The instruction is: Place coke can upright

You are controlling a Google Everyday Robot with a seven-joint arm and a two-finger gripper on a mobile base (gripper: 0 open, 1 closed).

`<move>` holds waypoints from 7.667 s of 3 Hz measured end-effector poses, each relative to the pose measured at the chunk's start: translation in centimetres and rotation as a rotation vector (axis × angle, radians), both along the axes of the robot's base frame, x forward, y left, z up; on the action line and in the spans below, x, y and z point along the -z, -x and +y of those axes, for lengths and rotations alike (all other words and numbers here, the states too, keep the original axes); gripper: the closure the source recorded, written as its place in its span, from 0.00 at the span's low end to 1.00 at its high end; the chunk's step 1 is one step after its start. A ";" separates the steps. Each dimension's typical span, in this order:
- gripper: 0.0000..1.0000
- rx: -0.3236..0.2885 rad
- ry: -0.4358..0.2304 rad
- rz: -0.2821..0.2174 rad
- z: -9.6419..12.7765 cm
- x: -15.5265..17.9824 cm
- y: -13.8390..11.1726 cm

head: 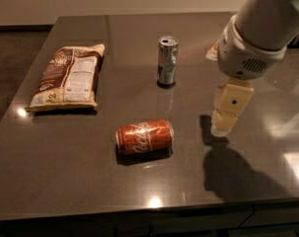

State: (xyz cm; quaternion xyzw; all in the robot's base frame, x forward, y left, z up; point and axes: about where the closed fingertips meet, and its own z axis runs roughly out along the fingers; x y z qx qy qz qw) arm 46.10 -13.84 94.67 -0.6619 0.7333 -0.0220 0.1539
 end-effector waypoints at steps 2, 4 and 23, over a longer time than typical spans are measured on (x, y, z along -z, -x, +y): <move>0.00 -0.152 0.049 0.073 6.5 3.7 0.0; 0.00 -0.288 0.085 0.123 12.4 6.9 2.0; 0.53 -0.147 -1.395 0.028 18.5 2.8 0.2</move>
Offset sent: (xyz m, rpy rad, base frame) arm -0.0080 0.1046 -0.0666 -0.0966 0.1295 0.2559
